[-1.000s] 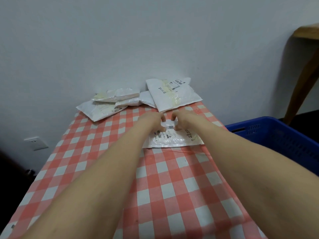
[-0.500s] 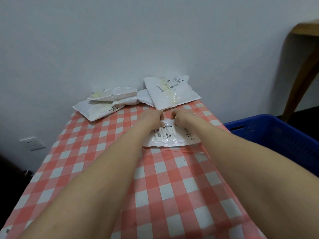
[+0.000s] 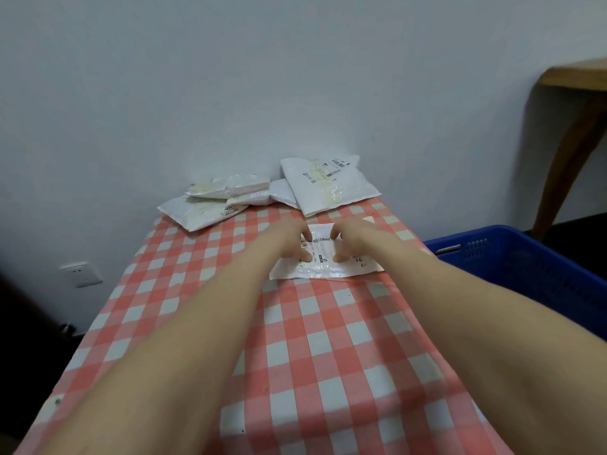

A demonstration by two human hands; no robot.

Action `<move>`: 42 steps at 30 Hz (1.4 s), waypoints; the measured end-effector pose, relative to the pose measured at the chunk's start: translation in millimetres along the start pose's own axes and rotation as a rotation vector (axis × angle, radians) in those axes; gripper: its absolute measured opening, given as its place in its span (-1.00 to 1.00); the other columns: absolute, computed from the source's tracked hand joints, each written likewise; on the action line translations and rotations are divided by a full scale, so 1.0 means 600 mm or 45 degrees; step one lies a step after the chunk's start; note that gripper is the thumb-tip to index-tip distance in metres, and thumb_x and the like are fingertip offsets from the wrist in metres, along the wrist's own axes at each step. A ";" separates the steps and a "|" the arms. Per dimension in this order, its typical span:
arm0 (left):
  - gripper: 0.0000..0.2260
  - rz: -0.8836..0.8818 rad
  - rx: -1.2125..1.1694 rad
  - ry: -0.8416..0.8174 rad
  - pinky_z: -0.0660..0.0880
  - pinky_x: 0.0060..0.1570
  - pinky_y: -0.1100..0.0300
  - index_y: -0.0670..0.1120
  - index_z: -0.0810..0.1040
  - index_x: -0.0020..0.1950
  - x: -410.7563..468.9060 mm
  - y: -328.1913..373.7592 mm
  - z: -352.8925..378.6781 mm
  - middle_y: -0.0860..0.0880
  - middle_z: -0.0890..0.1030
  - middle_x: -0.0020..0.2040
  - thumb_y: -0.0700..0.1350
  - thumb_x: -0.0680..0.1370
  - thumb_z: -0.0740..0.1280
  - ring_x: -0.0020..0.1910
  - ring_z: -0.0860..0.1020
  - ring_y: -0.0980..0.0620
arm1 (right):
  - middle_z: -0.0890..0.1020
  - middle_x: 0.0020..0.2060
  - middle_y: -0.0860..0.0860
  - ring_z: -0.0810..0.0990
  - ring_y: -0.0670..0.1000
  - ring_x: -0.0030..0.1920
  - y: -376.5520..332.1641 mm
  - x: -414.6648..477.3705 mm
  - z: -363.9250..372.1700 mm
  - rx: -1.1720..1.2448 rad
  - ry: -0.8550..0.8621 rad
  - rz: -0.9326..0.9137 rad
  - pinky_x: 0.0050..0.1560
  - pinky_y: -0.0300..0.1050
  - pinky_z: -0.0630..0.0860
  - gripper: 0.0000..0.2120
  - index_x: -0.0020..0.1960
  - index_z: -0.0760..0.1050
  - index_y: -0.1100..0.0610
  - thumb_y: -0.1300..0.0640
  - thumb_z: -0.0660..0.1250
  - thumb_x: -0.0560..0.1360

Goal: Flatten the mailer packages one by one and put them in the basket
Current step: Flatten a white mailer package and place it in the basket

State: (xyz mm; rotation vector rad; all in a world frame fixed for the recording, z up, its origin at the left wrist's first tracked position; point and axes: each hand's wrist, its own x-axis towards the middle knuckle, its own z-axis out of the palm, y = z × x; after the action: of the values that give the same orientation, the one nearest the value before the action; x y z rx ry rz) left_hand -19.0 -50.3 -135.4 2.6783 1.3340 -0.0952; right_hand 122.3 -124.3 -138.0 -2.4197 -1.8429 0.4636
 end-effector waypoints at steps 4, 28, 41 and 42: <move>-0.61 -0.023 0.024 0.021 0.42 0.04 0.15 0.07 0.52 0.21 0.008 0.001 0.011 0.04 0.54 0.21 0.03 0.41 0.49 0.17 0.51 0.00 | 0.59 0.12 0.00 0.59 0.06 0.05 -0.006 0.012 0.013 -0.079 0.035 0.064 -0.10 -0.14 0.51 -0.64 0.23 0.52 0.06 0.13 0.41 0.45; -0.69 0.084 -0.023 0.152 0.47 0.05 0.08 0.07 0.53 0.09 -0.050 -0.006 -0.005 0.06 0.51 0.10 0.02 0.39 0.49 0.07 0.48 0.04 | 0.51 0.17 -0.02 0.53 0.01 -0.01 0.008 -0.042 0.000 0.123 0.069 -0.071 0.08 -0.06 0.53 -0.56 0.24 0.48 0.00 -0.06 0.48 0.41; -0.70 0.066 0.172 0.088 0.38 -0.13 0.19 -0.02 0.54 0.13 -0.043 -0.002 0.021 0.02 0.58 0.10 -0.01 0.44 0.46 0.08 0.52 -0.01 | 0.62 0.01 -0.02 0.56 0.05 0.03 0.013 -0.032 0.030 -0.003 0.063 -0.056 -0.02 -0.12 0.50 -0.80 -0.03 0.54 0.02 0.03 0.48 0.40; -0.70 0.067 0.170 0.094 0.38 -0.13 0.19 -0.02 0.55 0.14 -0.042 -0.001 0.022 0.01 0.58 0.09 -0.02 0.45 0.46 0.07 0.52 -0.01 | 0.63 -0.01 -0.01 0.57 0.05 0.02 0.012 -0.030 0.030 -0.001 0.057 -0.053 -0.03 -0.12 0.50 -0.83 -0.07 0.53 0.02 0.03 0.48 0.41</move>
State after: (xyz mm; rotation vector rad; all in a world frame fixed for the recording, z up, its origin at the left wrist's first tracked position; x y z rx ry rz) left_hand -34.9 -71.9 -145.2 2.8525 1.3205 -0.0828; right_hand 119.9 -145.7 -153.3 -2.3668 -1.8721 0.4028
